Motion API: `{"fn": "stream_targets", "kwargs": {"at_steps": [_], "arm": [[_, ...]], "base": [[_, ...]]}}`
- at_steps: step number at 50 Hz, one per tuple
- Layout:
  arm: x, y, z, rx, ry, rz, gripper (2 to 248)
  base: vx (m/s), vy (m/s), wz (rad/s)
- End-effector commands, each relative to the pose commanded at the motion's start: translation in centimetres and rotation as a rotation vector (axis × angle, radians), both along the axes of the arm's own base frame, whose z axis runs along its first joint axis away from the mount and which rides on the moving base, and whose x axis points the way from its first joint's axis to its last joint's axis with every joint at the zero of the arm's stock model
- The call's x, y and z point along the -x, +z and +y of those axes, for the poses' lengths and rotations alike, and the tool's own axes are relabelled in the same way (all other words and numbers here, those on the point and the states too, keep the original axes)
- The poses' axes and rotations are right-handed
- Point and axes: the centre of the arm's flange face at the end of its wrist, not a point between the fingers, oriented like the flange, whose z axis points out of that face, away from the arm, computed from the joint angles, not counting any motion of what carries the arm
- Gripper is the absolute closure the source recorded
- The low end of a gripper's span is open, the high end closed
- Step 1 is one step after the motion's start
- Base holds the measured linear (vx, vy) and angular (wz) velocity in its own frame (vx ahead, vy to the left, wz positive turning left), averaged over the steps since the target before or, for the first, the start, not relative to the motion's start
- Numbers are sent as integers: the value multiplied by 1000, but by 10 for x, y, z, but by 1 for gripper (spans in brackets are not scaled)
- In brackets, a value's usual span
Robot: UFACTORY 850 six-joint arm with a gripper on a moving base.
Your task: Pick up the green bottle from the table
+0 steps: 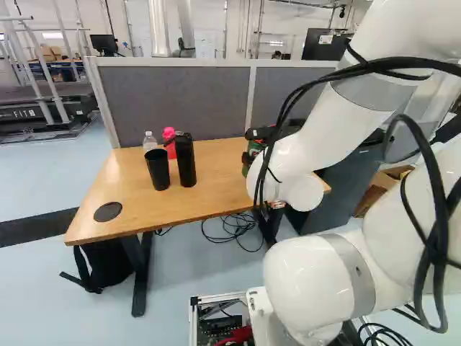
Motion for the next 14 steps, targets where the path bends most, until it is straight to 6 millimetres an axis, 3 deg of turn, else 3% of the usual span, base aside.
{"fn": "stream_targets", "kwargs": {"at_steps": [14], "arm": [[2, -1, 0, -2, -8, 3, 137]], "base": [[0, 0, 0]]}}
